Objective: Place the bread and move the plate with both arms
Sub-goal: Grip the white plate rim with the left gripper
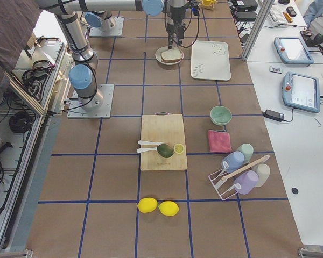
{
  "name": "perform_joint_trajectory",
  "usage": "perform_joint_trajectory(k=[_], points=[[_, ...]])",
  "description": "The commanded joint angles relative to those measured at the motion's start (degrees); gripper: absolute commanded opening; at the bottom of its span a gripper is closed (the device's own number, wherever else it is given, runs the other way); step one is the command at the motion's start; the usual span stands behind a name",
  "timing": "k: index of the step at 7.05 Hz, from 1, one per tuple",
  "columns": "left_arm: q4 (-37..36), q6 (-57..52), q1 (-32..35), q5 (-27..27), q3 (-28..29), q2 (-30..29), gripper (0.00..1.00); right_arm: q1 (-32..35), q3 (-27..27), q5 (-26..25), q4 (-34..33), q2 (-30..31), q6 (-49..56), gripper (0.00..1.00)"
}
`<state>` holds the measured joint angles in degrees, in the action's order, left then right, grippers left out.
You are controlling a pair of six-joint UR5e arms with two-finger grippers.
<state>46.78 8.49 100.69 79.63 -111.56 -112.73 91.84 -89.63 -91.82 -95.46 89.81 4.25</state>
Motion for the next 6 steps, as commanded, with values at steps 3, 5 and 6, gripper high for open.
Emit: perform_joint_trajectory(k=[3, 5, 6], points=[[9.5, -2.1, -1.1, -2.7, 8.8, 1.2, 0.0, -0.1, -0.1, 0.1, 0.5, 0.0, -0.5, 1.0], [12.5, -5.8, -3.9, -3.2, 11.1, 1.8, 0.0, -0.2, -0.1, -0.1, 0.5, 0.0, -0.4, 1.0], [12.2, -6.4, -5.6, -6.0, 12.1, 1.2, 0.0, -0.1, -0.1, 0.0, 0.5, 0.0, -0.4, 1.0]])
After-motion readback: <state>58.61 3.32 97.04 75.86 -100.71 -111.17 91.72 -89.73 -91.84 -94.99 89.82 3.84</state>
